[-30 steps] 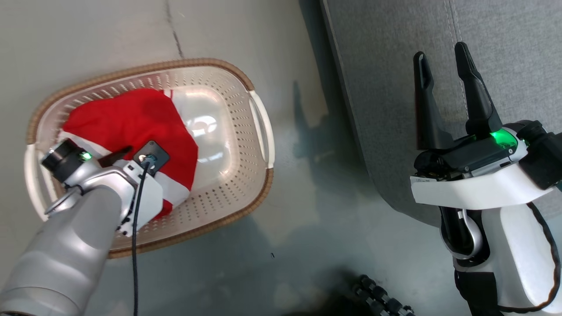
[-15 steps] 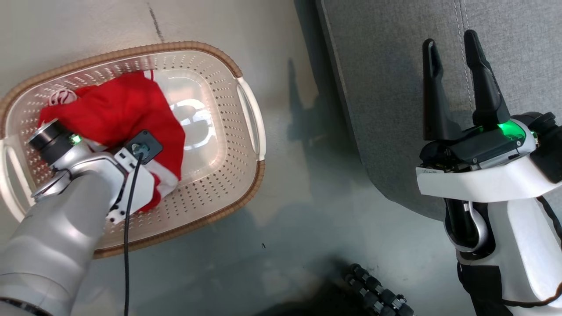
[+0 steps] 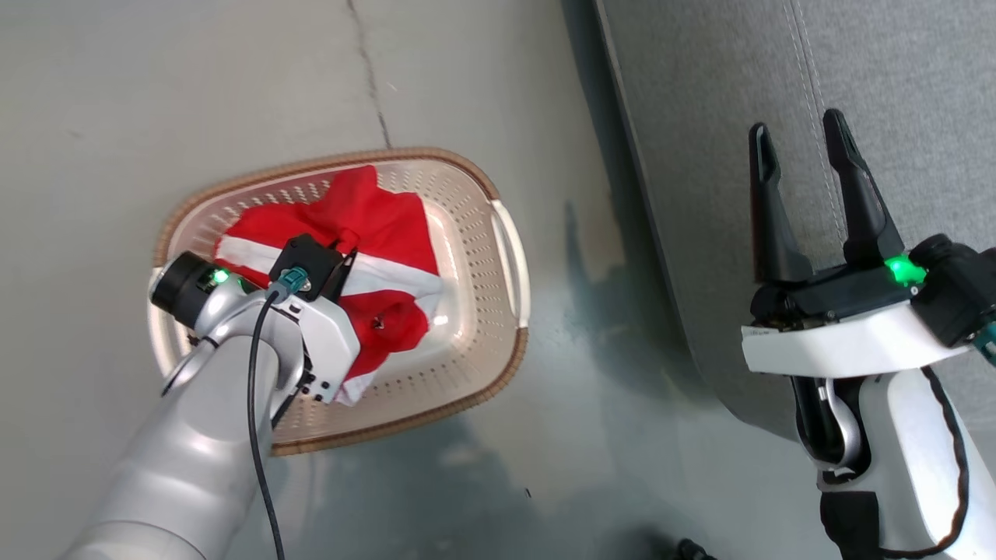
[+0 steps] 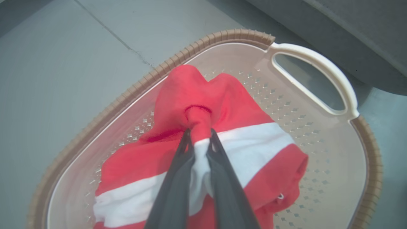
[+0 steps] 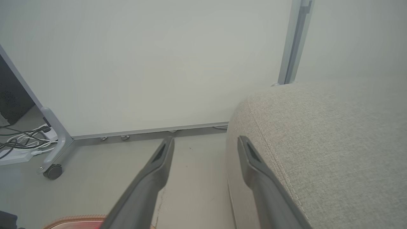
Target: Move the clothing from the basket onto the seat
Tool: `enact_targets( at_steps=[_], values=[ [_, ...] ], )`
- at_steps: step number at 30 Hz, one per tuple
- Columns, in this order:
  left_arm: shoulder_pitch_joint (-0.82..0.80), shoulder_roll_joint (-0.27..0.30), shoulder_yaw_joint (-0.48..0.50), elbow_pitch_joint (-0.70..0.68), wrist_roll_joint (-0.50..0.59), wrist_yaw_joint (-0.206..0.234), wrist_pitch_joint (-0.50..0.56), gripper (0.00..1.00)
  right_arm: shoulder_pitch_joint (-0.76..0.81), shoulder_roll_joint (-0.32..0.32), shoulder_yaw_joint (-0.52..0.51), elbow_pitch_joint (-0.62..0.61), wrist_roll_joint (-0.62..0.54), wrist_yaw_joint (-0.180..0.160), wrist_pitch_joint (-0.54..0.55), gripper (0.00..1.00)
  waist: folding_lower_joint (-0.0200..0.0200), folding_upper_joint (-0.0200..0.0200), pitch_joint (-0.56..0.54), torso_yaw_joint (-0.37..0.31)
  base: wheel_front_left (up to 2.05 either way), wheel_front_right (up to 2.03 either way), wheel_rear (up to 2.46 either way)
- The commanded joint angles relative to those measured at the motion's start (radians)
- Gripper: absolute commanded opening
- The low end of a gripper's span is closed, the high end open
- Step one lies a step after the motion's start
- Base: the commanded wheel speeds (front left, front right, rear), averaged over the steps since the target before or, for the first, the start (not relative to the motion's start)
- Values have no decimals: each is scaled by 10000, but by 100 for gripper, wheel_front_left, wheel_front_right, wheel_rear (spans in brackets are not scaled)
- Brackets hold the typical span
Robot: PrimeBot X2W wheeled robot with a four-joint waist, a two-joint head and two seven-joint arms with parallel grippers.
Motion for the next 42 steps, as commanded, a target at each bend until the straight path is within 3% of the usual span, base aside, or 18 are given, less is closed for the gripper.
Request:
enact_targets(
  at_steps=[1, 9, 22, 32, 42],
  values=[
    [343, -73, 275, -323, -350, 97, -79, 0, 236, -49, -125, 129, -234, 19, -43, 100, -1, 0, -885, 717, 0, 0, 0],
    [1810, -309, 1583, -2937, -1495, 550, -94, 0, 776, -53, -441, 465, -818, 19, 259, 100, -1, 0, -2248, 1661, 0, 0, 0],
    [3913, -493, 3008, -7131, -1859, 773, -85, 0, 1862, -51, -899, 381, -1174, 19, 1098, 100, -1, 0, -4081, 2971, 0, 0, 0],
    [4888, -613, 2997, -9550, -1794, 517, -83, 0, 2745, -53, -865, 269, -949, 19, 1529, 100, -1, 0, -5400, 3289, 0, 0, 0],
    [5823, -518, 2606, -10623, -1876, 618, 352, 0, 3567, -54, -585, 340, -770, 19, 1786, 100, -1, 0, -6637, 3331, 0, 0, 0]
  ],
)
